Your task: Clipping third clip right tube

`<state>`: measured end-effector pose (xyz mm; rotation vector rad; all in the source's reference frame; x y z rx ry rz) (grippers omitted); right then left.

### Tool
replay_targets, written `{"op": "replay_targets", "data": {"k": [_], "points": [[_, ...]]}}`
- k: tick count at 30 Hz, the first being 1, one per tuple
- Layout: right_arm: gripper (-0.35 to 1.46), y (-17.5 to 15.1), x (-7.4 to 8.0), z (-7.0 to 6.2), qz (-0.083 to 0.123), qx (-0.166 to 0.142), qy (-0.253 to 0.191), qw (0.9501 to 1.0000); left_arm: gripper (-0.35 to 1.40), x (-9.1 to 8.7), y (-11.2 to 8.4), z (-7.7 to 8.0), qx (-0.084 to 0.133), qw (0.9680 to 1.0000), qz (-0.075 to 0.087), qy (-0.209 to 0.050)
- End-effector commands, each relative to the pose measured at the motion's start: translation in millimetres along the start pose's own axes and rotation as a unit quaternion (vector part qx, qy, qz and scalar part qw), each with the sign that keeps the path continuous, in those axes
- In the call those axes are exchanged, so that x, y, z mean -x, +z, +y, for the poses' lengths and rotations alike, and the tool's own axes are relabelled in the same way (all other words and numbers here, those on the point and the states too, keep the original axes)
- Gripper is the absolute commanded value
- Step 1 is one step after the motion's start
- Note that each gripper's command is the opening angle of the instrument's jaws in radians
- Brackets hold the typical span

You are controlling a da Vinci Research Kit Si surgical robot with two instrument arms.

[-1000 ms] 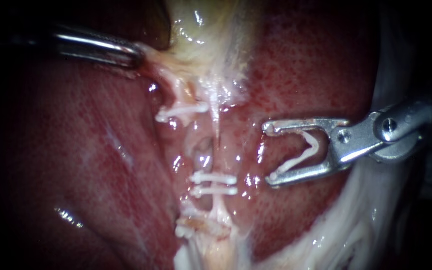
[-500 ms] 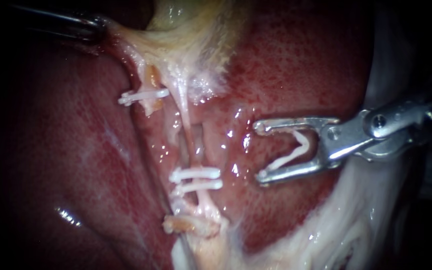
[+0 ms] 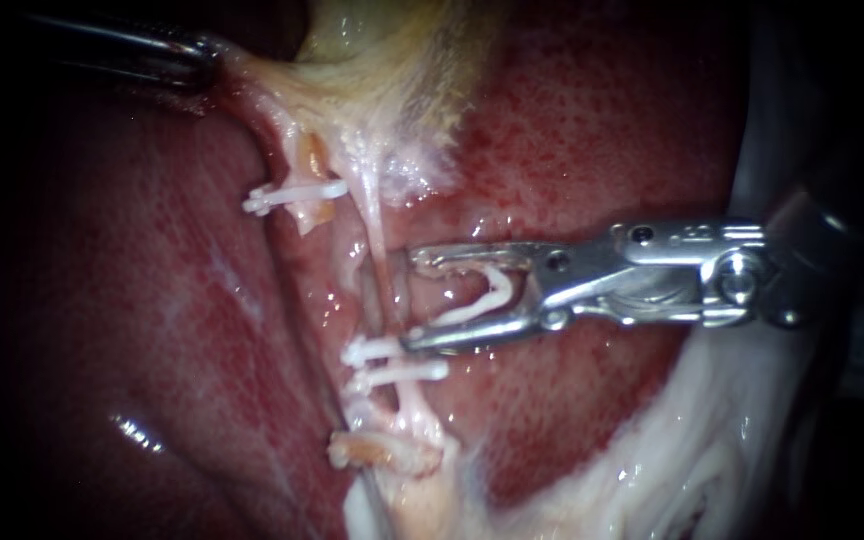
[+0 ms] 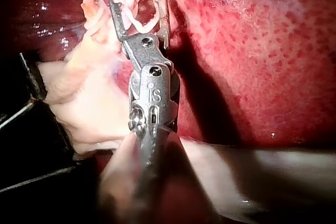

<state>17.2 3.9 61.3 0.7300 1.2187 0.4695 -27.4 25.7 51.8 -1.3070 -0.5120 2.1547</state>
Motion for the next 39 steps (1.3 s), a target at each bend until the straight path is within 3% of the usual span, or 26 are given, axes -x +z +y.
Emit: {"op": "replay_targets", "data": {"k": [1,6,18,33,39], "points": [[0.49,0.2,0.0,0.2,0.005,-0.003,0.009,0.9999,-0.35,0.0,0.0,0.0,0.000,1.0000,0.000,0.000],[0.49,1.0,-0.1,0.9,0.033,-0.021,0.042,0.9983,-0.35,-0.1,0.1,0.1,0.000,1.0000,0.000,0.000],[0.49,3.1,-1.3,1.7,0.088,-0.068,0.097,0.9890,-0.35,-0.1,0.3,0.1,-0.001,1.0000,0.000,0.003],[0.49,3.9,-1.2,2.4,0.099,-0.077,0.104,0.9866,-0.35,-0.1,0.3,0.1,-0.001,1.0000,0.000,0.003],[0.49,4.3,-0.1,3.1,0.072,-0.067,0.102,0.9898,-0.35,-0.1,0.3,0.1,-0.001,1.0000,0.000,0.003]]}}
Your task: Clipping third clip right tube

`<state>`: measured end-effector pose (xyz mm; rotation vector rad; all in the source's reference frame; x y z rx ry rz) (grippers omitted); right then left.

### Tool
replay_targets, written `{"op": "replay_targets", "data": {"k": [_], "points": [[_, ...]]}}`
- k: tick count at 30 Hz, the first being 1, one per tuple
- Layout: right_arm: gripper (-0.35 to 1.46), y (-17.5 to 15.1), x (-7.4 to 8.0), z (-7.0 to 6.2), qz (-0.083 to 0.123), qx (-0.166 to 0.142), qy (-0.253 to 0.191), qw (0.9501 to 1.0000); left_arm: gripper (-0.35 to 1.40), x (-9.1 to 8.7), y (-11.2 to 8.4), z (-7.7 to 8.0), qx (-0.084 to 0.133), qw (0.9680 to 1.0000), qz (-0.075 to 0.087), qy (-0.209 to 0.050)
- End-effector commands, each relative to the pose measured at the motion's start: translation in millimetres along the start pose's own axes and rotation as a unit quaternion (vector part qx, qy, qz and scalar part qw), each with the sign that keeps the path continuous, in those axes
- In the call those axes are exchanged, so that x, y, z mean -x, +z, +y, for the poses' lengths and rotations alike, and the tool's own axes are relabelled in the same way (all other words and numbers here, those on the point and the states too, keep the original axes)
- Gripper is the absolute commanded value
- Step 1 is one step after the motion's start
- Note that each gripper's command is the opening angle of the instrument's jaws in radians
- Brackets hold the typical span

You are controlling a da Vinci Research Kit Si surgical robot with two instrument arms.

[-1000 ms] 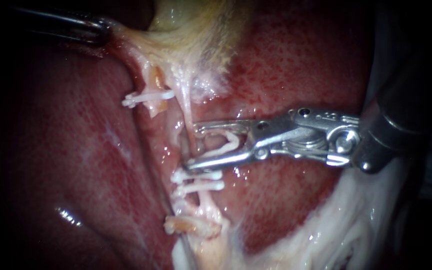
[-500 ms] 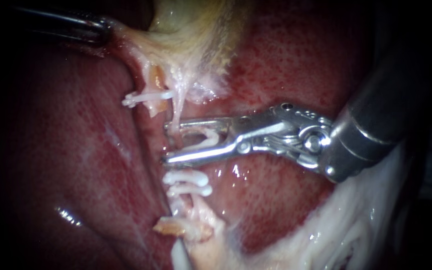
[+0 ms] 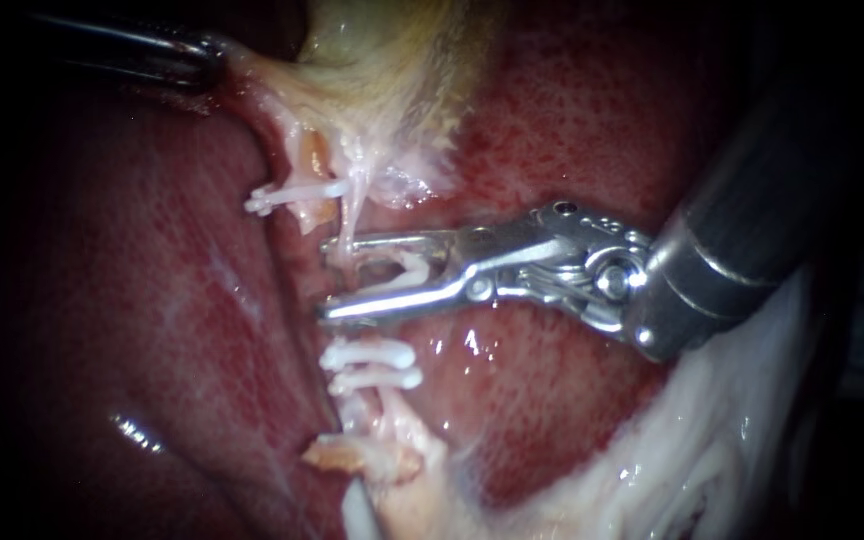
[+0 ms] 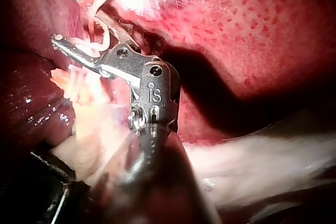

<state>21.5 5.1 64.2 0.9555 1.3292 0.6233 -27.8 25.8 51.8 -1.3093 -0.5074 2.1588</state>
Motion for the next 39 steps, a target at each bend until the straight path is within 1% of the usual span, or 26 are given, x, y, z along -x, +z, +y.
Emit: {"op": "replay_targets", "data": {"k": [1,4,13,15,18,19,21,22,25,27,34,37,39], "points": [[0.49,0.1,0.3,0.2,-0.006,0.002,-0.001,1.0000,-0.35,0.0,0.0,0.0,0.000,1.0000,0.000,0.000],[0.49,0.3,1.0,0.7,-0.013,0.006,-0.002,0.9999,-0.35,0.0,0.0,0.0,0.000,1.0000,0.000,0.000],[0.49,0.9,0.7,0.6,-0.018,-0.001,-0.003,0.9998,-0.35,0.0,0.1,0.0,0.001,1.0000,0.000,0.000],[0.49,0.9,0.6,0.5,-0.013,-0.005,-0.003,0.9999,-0.35,0.0,0.1,0.0,0.001,1.0000,0.000,0.000],[0.49,0.9,-0.2,0.0,0.002,-0.020,-0.002,0.9998,-0.35,0.0,0.1,0.0,0.001,1.0000,0.000,0.000],[0.49,0.9,-0.6,-0.3,0.008,-0.027,-0.002,0.9996,-0.35,0.0,0.1,0.0,0.001,1.0000,0.000,0.000],[0.49,0.9,-1.4,-0.9,0.013,-0.040,-0.001,0.9991,-0.35,0.0,0.1,0.0,0.001,1.0000,0.000,0.000],[0.49,0.8,-1.8,-1.3,0.020,-0.045,0.000,0.9988,-0.35,0.1,0.1,0.0,0.001,1.0000,0.000,0.000],[0.48,0.7,-2.6,-2.1,0.029,-0.057,0.001,0.9980,-0.35,0.1,0.1,0.0,0.001,1.0000,0.000,0.000],[0.48,0.6,-2.8,-2.4,0.030,-0.059,0.002,0.9978,-0.35,0.1,0.1,0.0,0.001,1.0000,0.000,0.000],[0.43,0.0,-2.7,-2.6,0.030,-0.062,0.002,0.9976,-0.35,0.1,0.1,0.0,0.001,1.0000,0.000,0.000],[0.36,-0.4,-2.8,-2.7,0.030,-0.063,0.005,0.9975,-0.35,0.1,0.1,0.0,0.001,1.0000,0.000,0.000],[0.27,-0.8,-2.9,-2.9,0.030,-0.064,0.006,0.9975,-0.35,0.1,0.1,0.0,0.001,1.0000,0.000,0.000]]}}
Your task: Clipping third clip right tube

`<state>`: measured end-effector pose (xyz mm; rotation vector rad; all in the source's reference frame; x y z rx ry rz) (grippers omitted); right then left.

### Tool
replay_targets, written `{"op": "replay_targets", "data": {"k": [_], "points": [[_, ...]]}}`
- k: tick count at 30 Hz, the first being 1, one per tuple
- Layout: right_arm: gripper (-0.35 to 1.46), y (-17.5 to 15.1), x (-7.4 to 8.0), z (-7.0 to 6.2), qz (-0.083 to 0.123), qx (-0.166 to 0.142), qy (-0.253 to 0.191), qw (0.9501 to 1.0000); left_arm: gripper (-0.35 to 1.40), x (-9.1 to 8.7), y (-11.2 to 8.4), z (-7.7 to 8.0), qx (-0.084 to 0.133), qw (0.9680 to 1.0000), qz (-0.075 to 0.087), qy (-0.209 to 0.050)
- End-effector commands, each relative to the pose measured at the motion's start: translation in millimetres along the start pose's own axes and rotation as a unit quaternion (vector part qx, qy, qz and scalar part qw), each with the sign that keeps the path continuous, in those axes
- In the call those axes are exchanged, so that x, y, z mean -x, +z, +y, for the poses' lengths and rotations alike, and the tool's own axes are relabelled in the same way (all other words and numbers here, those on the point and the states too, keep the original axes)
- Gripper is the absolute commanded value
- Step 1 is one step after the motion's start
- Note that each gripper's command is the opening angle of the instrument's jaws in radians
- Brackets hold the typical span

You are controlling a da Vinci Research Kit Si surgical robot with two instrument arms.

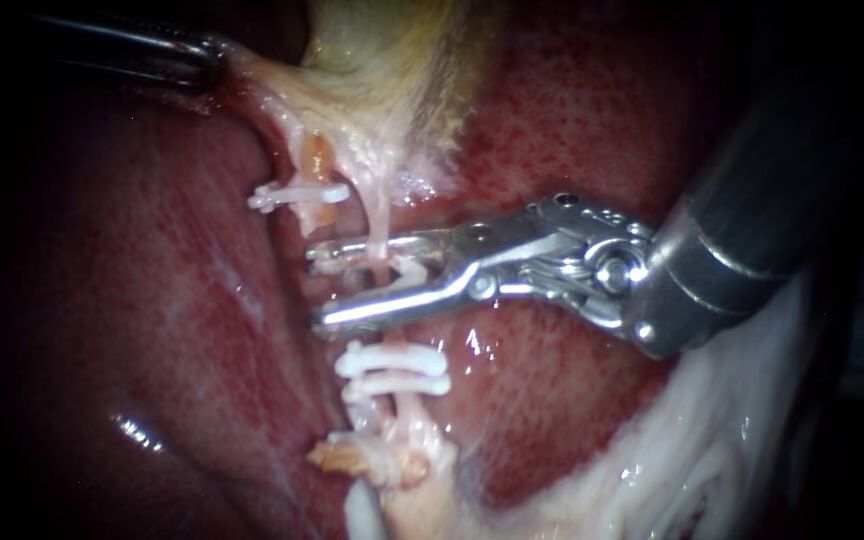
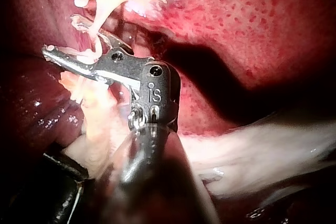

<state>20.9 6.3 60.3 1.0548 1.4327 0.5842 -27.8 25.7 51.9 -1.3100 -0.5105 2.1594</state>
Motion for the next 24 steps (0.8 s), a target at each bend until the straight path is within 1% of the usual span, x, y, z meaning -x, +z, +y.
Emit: {"op": "replay_targets", "data": {"k": [1,4,7,8,11,12,13,15,24], "points": [[0.21,-0.2,-0.1,-0.1,0.000,0.000,0.001,1.0000,-0.35,0.0,0.0,0.0,0.000,1.0000,0.000,0.000],[0.03,-0.6,-0.3,-0.3,0.000,-0.002,0.002,1.0000,-0.35,0.0,0.0,0.0,0.000,1.0000,0.000,0.000],[-0.26,-0.9,-0.5,-0.5,-0.001,-0.004,0.006,1.0000,-0.35,0.0,0.0,0.0,0.000,1.0000,0.000,0.000],[-0.33,-1.0,-0.5,-0.6,-0.001,-0.004,0.006,1.0000,-0.35,0.0,0.0,0.0,0.000,1.0000,0.000,0.000],[-0.35,-1.2,-0.5,-0.6,-0.001,-0.005,0.021,0.9998,-0.35,0.0,0.0,0.0,0.000,1.0000,0.000,0.000],[-0.35,-1.2,-0.5,-0.6,0.000,-0.003,0.041,0.9991,-0.35,0.0,0.0,0.0,0.000,1.0000,0.000,0.000],[-0.35,-1.3,-0.5,-0.7,-0.003,0.002,0.047,0.9989,-0.35,0.0,0.0,0.0,0.000,1.0000,0.000,0.000],[-0.35,-1.3,-0.4,-0.8,-0.019,0.010,0.048,0.9986,-0.35,0.0,0.1,0.0,0.000,1.0000,0.000,0.000],[-0.35,-1.3,-0.4,-0.6,-0.020,0.011,0.048,0.9986,-0.35,0.1,0.3,-0.1,0.000,1.0000,0.000,0.000]]}}
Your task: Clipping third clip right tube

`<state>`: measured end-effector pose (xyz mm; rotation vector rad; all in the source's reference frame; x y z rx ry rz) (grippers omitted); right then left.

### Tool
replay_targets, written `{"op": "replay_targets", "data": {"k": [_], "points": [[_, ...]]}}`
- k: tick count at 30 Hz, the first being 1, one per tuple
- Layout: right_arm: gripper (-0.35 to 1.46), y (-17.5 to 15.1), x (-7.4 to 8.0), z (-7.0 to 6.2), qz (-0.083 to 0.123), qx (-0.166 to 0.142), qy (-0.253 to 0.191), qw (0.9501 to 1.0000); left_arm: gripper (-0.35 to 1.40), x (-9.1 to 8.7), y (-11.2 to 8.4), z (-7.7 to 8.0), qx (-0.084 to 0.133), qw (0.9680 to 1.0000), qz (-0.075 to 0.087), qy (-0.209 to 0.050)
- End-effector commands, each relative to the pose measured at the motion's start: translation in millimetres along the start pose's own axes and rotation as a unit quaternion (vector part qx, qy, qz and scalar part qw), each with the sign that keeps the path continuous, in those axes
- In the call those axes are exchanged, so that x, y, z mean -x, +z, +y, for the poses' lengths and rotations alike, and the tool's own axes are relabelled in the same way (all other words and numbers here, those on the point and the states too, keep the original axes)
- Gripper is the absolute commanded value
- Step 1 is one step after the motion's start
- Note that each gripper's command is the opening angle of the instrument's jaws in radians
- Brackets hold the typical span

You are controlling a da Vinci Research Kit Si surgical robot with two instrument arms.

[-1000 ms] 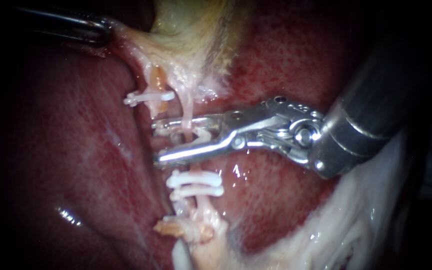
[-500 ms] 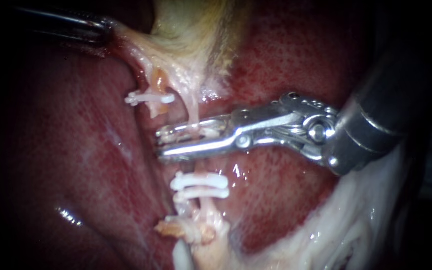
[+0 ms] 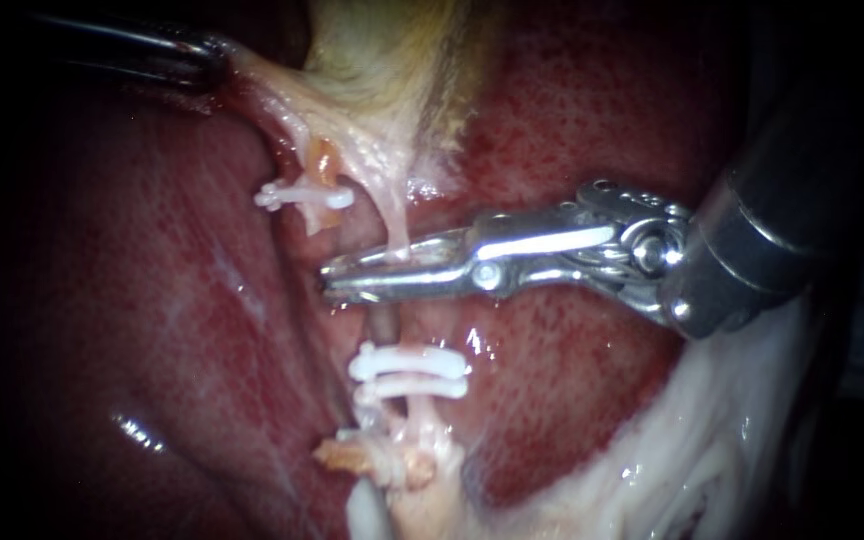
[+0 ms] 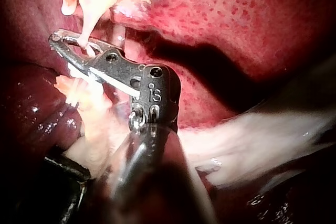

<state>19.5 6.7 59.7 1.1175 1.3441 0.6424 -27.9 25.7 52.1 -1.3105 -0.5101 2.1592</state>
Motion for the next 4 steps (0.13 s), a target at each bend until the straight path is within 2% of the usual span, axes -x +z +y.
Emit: {"op": "replay_targets", "data": {"k": [1,3,4], "points": [[-0.35,0.0,0.0,0.1,0.000,0.001,0.000,1.0000,-0.35,0.0,0.1,0.0,-0.001,1.0000,0.000,0.000],[-0.35,0.0,0.0,0.1,0.000,0.000,0.003,1.0000,-0.35,0.1,0.3,0.0,-0.001,1.0000,0.000,0.000],[-0.20,-0.1,0.1,0.2,0.001,0.001,-0.021,0.9998,-0.35,0.1,0.4,0.0,0.000,1.0000,0.000,0.000]]}}
